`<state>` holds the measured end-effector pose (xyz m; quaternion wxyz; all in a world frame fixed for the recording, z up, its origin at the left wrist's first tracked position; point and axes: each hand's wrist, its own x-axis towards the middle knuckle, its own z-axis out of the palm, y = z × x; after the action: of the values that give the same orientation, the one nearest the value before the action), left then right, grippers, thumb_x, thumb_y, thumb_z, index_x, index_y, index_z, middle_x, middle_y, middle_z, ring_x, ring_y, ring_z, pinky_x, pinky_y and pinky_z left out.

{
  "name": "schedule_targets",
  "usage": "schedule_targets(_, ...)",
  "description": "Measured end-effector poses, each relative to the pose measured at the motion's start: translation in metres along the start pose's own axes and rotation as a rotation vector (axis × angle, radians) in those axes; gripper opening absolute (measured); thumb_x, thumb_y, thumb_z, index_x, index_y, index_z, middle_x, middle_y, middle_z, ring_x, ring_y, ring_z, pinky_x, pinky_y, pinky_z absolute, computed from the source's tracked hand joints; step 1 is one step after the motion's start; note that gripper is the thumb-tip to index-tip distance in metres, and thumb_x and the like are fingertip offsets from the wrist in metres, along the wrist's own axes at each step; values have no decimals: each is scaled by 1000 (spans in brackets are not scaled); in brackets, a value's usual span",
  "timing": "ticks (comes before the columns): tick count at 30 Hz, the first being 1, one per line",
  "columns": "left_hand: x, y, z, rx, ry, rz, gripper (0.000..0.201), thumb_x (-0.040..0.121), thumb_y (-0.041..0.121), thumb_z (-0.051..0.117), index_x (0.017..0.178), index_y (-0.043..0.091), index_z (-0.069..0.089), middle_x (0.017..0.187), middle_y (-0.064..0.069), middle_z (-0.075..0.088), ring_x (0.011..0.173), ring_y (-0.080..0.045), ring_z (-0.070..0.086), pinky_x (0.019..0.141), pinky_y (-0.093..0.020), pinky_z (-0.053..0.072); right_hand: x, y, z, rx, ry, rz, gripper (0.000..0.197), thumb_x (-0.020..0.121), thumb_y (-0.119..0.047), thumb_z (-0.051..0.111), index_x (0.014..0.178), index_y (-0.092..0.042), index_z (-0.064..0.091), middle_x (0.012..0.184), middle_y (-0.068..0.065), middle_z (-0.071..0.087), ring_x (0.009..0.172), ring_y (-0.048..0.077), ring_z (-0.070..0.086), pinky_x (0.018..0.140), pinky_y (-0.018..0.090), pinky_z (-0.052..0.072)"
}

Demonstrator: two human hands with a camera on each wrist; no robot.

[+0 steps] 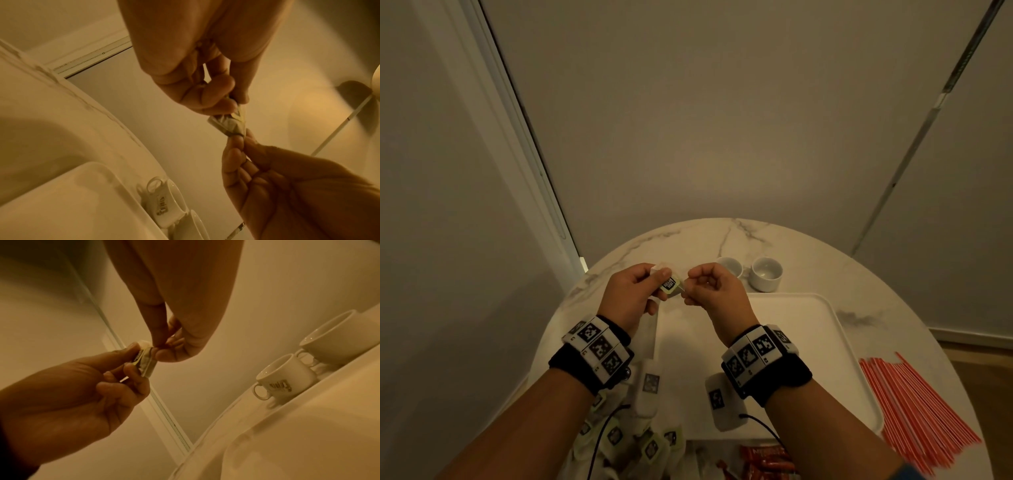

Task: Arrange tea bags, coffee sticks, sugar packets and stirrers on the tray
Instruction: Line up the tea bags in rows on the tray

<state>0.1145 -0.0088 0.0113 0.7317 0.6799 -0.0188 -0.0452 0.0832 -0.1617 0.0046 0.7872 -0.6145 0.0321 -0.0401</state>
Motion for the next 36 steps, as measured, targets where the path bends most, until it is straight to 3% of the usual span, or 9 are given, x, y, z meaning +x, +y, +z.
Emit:
schedule_targets(6, -2, 4, 3, -42, 14, -12, 15, 89, 18, 64, 88, 4, 70, 80, -13, 71, 57, -15, 58, 40, -21, 37, 0, 1, -4, -21, 84, -22, 23, 74, 7, 61, 88, -12, 62, 83, 6, 63, 77, 22, 59, 65, 27, 48)
schedule_targets(9, -1, 6, 2, -59, 50, -38, 15, 91, 20, 62, 87, 9, 72, 76, -15, 68, 54, -15, 53, 40, -21, 33, -1, 2, -6, -69, 122, -36, 27, 74, 9, 58, 82, -16, 63, 82, 4, 63, 68, 18, 54, 62, 27, 43)
schedule_targets(14, 3, 6, -8, 206, 44, 17, 21, 90, 27, 64, 83, 10, 75, 64, -11, 50, 59, -20, 42, 48, -25, 34, -3, -7, -10, 22, 185, -62, 34, 79, 14, 50, 86, -16, 63, 93, 7, 63, 68, 17, 51, 58, 24, 42)
schedule_targets(16, 1, 9, -9, 257, -10, 29, 25, 92, 25, 61, 83, 5, 73, 64, -9, 51, 60, -19, 44, 51, -25, 35, -4, -8, -12, -75, 211, -47, 32, 85, 5, 52, 96, -22, 64, 102, 6, 64, 80, 18, 56, 66, 24, 44)
schedule_targets(19, -4, 19, -5, 333, -76, 77, 20, 93, 21, 59, 80, 13, 73, 64, 4, 59, 59, -5, 52, 58, -21, 39, -9, -11, -5, -247, 54, -19, 23, 83, -18, 63, 105, -26, 64, 109, -1, 63, 96, 16, 59, 79, 30, 49)
schedule_targets(22, -8, 29, 0, 336, -134, 114, 21, 94, 18, 57, 86, 6, 72, 71, 5, 66, 61, 1, 56, 59, -16, 41, -13, -16, 6, -324, -66, -7, 21, 81, -16, 69, 102, -15, 65, 102, 1, 68, 92, 15, 65, 86, 33, 51)
schedule_targets(27, -14, 41, 1, 102, -102, -37, 20, 94, 17, 56, 85, 8, 71, 74, -5, 67, 68, -16, 58, 58, -27, 41, -18, -19, 11, -183, -83, -12, 14, 87, -4, 66, 97, 1, 58, 94, 27, 67, 86, 26, 64, 85, 33, 50)
schedule_targets(32, -21, 45, -4, 279, -115, 89, 14, 92, 15, 60, 85, 8, 71, 74, -3, 67, 67, -12, 60, 59, -26, 47, -29, -27, 6, -210, -116, -16, 8, 92, -9, 59, 99, -6, 60, 84, 6, 61, 69, 1, 57, 64, 9, 43)
schedule_targets(36, -28, 51, -2, 269, -100, 117, 14, 91, 11, 61, 88, 3, 72, 73, -9, 66, 61, -15, 60, 56, -26, 52, -32, -34, 4, -255, -174, -20, 7, 93, -6, 58, 87, -3, 59, 64, 3, 60, 58, 14, 56, 61, 16, 45)
